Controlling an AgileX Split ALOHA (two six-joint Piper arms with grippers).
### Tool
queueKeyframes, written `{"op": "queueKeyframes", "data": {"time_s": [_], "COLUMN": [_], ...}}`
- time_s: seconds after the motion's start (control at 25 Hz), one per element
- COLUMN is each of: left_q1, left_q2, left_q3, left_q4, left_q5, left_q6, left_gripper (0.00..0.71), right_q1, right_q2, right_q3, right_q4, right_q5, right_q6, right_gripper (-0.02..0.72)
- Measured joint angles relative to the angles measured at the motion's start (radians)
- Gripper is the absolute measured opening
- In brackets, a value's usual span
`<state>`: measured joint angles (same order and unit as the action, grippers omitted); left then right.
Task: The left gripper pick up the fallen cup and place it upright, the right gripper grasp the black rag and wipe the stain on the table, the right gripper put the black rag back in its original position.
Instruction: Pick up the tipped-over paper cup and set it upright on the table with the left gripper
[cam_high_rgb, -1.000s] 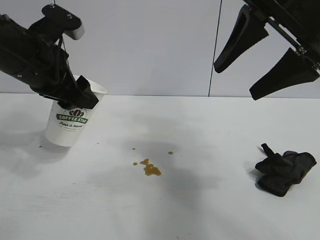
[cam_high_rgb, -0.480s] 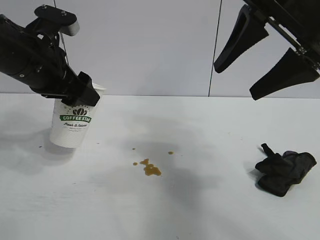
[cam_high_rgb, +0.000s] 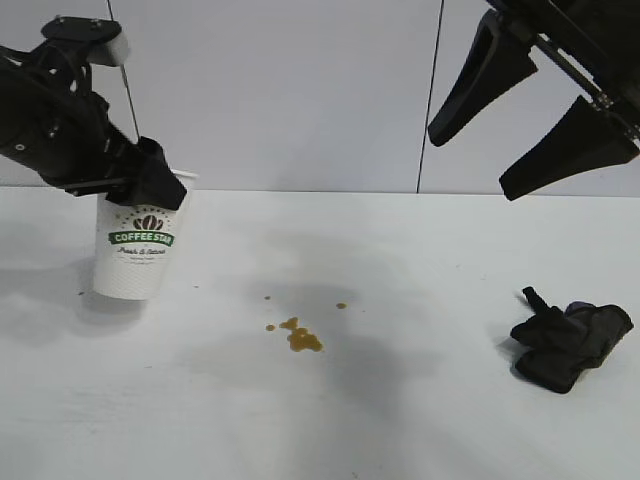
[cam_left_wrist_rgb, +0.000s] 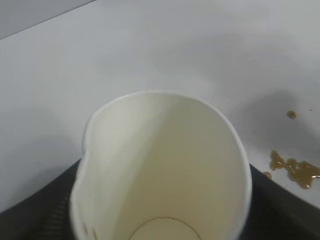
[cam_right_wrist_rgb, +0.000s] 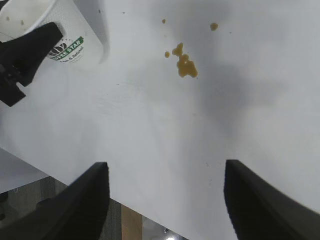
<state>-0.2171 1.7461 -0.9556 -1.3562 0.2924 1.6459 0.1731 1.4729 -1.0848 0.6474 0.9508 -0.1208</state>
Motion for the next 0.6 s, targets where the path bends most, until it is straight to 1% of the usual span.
{"op": "queueKeyframes", "data": {"time_s": [0.12,0.2,0.28,0.36,0.6], "left_q1": [0.073,0.109,0.134,0.147,0.150], "left_q2": [0.000,-0.001,-0.002,-0.002,0.013], "left_q3": [0.001,0.017,0.033,0.051,0.070], "left_q4": [-0.182,-0.289,-0.323,-0.334,-0.340], "left_q5": [0.168,0.287,0.363,0.392,0.391], "left_q6": [0.207,0.368,0.482,0.555,0.671], "left_gripper": [0.507,0.507,0.507,0.507,0.507], "right_q1": [0.000,0.000,0.000,0.000,0.000], "right_q2": [0.000,0.000,0.000,0.000,0.000], "right_q3": [0.000,0.000,0.000,0.000,0.000], "right_q4": [0.000,0.000,0.000,0.000,0.000], "right_q5": [0.000,0.000,0.000,0.000,-0.005], "right_q6": [0.000,0.000,0.000,0.000,0.000], "right_gripper": [0.452,0.452,0.452,0.452,0.452]}}
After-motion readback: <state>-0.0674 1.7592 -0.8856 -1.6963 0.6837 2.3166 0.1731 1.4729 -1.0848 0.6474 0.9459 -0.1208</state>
